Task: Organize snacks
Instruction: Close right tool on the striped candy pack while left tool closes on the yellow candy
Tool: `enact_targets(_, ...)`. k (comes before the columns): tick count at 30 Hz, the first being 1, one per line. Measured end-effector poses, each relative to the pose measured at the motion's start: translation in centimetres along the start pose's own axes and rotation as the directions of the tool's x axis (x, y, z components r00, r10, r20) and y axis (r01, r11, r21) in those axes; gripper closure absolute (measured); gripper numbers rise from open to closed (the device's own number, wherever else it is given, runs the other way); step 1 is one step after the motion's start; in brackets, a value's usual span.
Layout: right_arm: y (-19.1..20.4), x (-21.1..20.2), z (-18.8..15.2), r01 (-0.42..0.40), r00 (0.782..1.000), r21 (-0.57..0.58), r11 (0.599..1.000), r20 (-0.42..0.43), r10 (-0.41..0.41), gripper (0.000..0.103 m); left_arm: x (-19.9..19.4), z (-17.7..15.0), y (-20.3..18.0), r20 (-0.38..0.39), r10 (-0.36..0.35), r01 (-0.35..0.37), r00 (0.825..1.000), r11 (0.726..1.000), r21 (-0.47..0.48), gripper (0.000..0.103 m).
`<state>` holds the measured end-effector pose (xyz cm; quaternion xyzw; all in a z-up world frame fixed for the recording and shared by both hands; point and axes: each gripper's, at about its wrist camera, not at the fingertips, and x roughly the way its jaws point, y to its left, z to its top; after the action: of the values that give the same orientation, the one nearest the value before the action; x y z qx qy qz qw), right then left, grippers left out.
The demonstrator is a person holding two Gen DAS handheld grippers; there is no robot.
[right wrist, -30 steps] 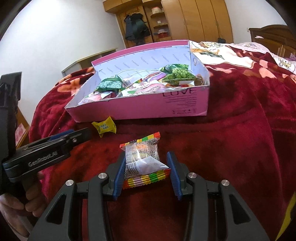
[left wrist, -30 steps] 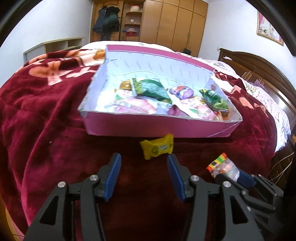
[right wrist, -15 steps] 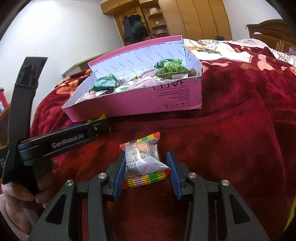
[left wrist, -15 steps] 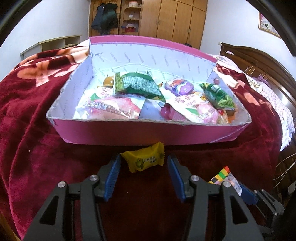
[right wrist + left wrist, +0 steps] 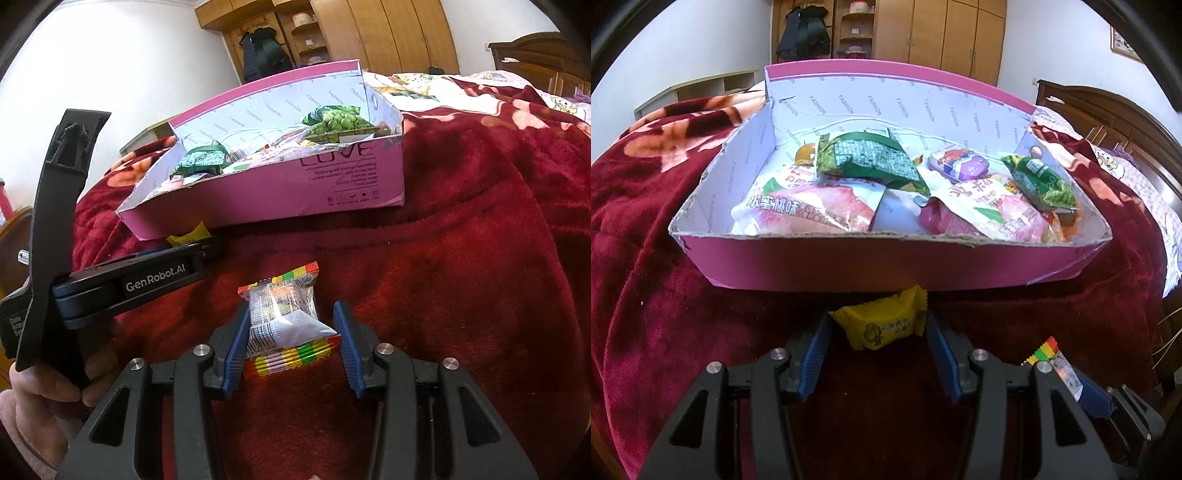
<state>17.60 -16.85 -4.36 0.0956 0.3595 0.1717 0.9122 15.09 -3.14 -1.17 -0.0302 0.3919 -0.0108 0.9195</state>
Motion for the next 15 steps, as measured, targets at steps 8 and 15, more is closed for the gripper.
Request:
enact_targets(8,0.56,0.23,-0.09,0.026,1.0,-0.023,0.999,-0.005,-0.026,0.056,-0.17,-0.03,0.15,0.005,0.003,-0.002,1.0,1.0,-0.008,0.057)
enact_targets(15,0.82,0.28,-0.09,0.044,0.999,-0.034,0.998,-0.005,-0.044,0.056,-0.91,-0.29,0.63,0.01,-0.004,0.004,1.0,1.0,-0.02,0.066)
